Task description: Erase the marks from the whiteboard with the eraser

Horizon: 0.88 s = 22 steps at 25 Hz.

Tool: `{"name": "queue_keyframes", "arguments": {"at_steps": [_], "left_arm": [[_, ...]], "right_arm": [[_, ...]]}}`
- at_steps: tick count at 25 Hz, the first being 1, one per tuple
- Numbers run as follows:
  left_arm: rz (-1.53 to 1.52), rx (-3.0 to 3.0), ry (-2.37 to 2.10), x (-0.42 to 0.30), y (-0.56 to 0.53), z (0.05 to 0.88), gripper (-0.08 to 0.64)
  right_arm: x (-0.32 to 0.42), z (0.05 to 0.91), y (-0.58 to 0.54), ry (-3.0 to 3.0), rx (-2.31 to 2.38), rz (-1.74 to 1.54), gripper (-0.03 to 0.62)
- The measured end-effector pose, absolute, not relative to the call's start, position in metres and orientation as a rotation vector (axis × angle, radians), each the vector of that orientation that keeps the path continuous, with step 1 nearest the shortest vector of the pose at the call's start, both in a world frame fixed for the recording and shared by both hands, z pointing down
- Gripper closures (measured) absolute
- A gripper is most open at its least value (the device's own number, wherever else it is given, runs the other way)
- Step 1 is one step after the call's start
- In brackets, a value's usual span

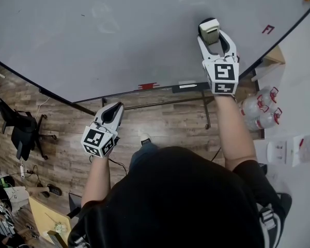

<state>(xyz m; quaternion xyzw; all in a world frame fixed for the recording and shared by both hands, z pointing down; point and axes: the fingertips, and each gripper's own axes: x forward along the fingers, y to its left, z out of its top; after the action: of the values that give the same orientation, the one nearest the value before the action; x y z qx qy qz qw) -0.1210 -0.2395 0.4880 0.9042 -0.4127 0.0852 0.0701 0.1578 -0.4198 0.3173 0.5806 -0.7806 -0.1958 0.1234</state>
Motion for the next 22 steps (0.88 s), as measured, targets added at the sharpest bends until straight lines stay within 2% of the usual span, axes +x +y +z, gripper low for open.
{"name": "queue_keyframes", "arguments": {"at_steps": [15,22], "left_arm": [[0.237,2.758,-1.204,-0.103,-0.219,0.481,0.545],[0.232,2.766,-1.196,-0.093,-0.204,0.479,0.545]], "right_arm": [[0.152,0.322,-0.336,-2.696,1.506,-0.285,0.344],[0.171,0.332,-0.298,-2.775,1.490,-0.171,0.342]]}}
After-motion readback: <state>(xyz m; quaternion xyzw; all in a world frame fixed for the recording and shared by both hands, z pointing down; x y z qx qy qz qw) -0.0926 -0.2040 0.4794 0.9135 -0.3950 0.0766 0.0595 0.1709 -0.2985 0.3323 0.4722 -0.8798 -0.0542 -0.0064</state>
